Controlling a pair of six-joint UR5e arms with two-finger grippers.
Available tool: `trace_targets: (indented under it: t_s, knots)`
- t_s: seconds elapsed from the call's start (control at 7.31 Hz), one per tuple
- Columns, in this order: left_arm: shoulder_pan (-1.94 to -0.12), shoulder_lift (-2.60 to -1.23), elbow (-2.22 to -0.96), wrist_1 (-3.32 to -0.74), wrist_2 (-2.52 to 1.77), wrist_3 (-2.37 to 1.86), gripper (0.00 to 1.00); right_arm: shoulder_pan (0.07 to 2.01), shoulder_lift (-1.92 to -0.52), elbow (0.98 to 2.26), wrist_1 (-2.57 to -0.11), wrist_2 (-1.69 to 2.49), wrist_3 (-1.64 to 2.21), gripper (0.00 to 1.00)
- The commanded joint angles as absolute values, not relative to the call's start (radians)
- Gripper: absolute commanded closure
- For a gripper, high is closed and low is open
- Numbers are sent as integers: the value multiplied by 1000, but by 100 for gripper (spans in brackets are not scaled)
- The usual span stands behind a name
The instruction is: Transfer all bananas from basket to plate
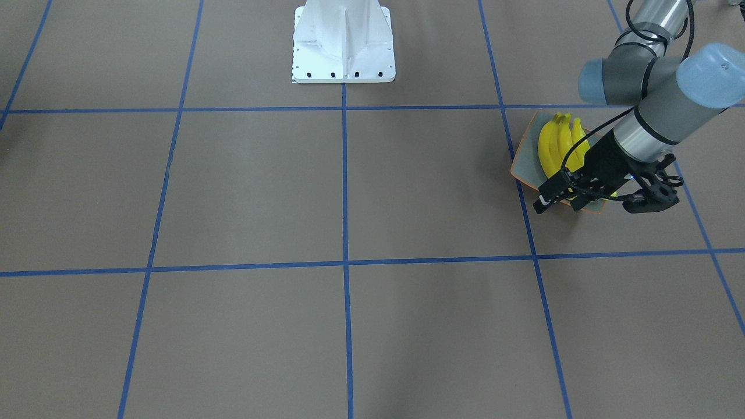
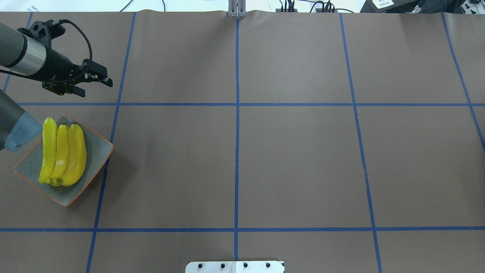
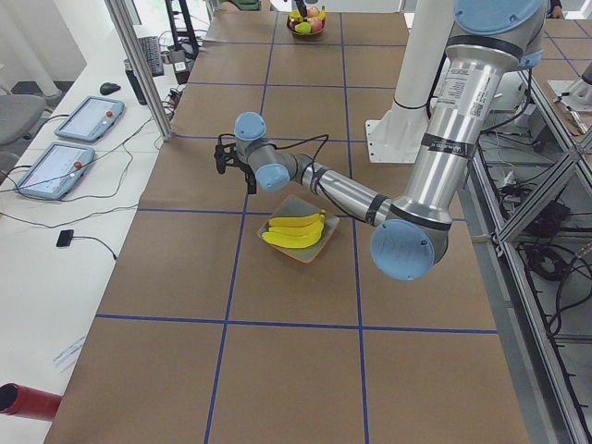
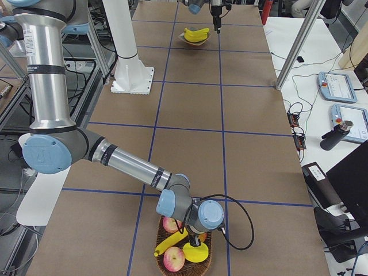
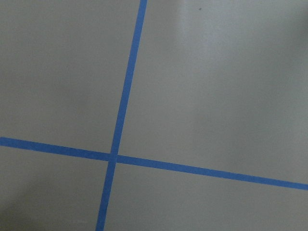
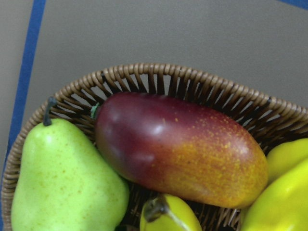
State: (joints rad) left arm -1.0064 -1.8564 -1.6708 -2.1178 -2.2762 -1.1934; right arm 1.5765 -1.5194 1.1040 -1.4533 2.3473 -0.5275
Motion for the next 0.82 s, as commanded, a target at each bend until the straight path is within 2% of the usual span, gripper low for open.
trace_targets:
  t_s: [0.0,0.14,0.68]
  knots:
    - [-1005,-1855,-1674,-2118,-2276,-1195,0,1575,-1516,1104,-1453,2347,-520,79]
    - [-1005,-1855,-1674,-2118,-2275,-1195,0,1577,-1516,1112,-1450,2347,-522,100]
    - [-1003,-1855,-1675,-2118,-2276,-1193,0,1585,-1508,1179,-1474,2316,-518,100]
